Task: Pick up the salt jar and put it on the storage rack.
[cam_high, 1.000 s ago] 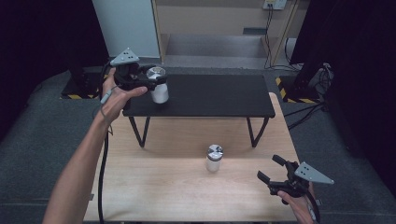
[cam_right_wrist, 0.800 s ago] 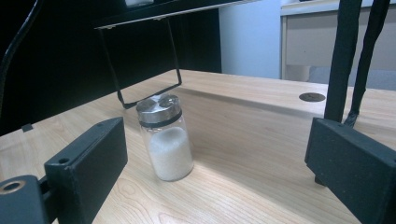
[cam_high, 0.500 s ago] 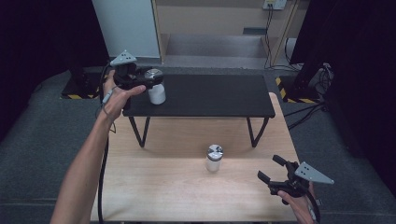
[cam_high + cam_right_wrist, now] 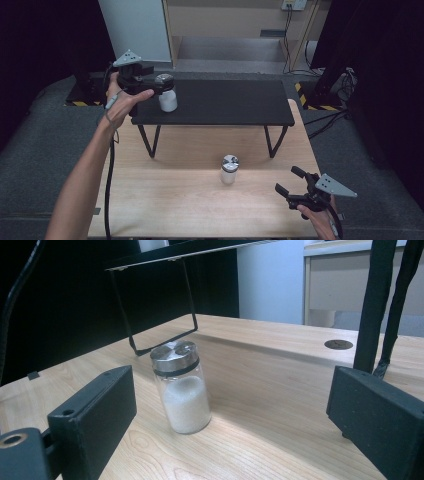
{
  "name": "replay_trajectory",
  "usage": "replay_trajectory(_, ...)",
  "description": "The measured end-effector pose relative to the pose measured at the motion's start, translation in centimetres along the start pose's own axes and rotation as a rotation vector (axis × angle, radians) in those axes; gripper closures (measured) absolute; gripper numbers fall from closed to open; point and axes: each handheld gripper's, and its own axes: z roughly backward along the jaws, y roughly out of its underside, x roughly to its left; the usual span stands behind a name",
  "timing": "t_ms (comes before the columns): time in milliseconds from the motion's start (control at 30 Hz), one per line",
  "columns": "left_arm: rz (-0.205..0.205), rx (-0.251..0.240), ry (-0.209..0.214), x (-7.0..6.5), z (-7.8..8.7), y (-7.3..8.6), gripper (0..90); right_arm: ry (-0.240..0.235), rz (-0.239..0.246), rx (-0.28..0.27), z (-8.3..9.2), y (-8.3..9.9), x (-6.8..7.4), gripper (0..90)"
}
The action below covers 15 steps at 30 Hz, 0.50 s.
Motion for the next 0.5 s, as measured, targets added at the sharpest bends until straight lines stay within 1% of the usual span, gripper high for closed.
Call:
replay_trajectory(33, -0.008, -0.011, 0.004, -0.1, 0.4, -0.1, 6.7, -0.002, -0.001, 0.0, 0.0, 0.0, 0.0, 5.8)
replay_trajectory(100, 0.005, -0.041, 0.029, 0.0, 1.2, 0.0, 6.7, -0.005, 0.0, 0.001, 0.0, 0.0, 0.0, 5.8)
replay_trajectory(200, 0.01, -0.074, 0.051, -0.2, 2.4, 0.2, 6.7, -0.013, -0.003, 0.004, -0.1, 0.0, 0.0, 5.8)
replay_trajectory(233, 0.016, -0.089, 0.07, -0.2, 2.8, 0.4, 6.7, -0.014, -0.002, 0.005, -0.2, 0.0, 0.0, 5.8)
replay_trajectory(267, 0.014, -0.09, 0.077, -0.4, 3.1, 0.3, 6.7, -0.016, -0.003, 0.006, -0.2, -0.1, 0.0, 5.8)
replay_trajectory(333, -0.002, -0.096, 0.093, -1.0, 4.1, 0.3, 6.7, -0.019, 0.0, 0.004, -0.2, -0.1, 0.0, 5.8)
replay_trajectory(433, -0.023, -0.108, 0.132, -1.7, 5.3, 0.3, 6.6, -0.021, 0.0, 0.005, -0.2, -0.1, 0.0, 5.8)
replay_trajectory(500, -0.039, -0.118, 0.171, -2.0, 6.1, 0.3, 6.6, -0.022, 0.001, 0.007, -0.3, -0.1, 0.1, 5.8)
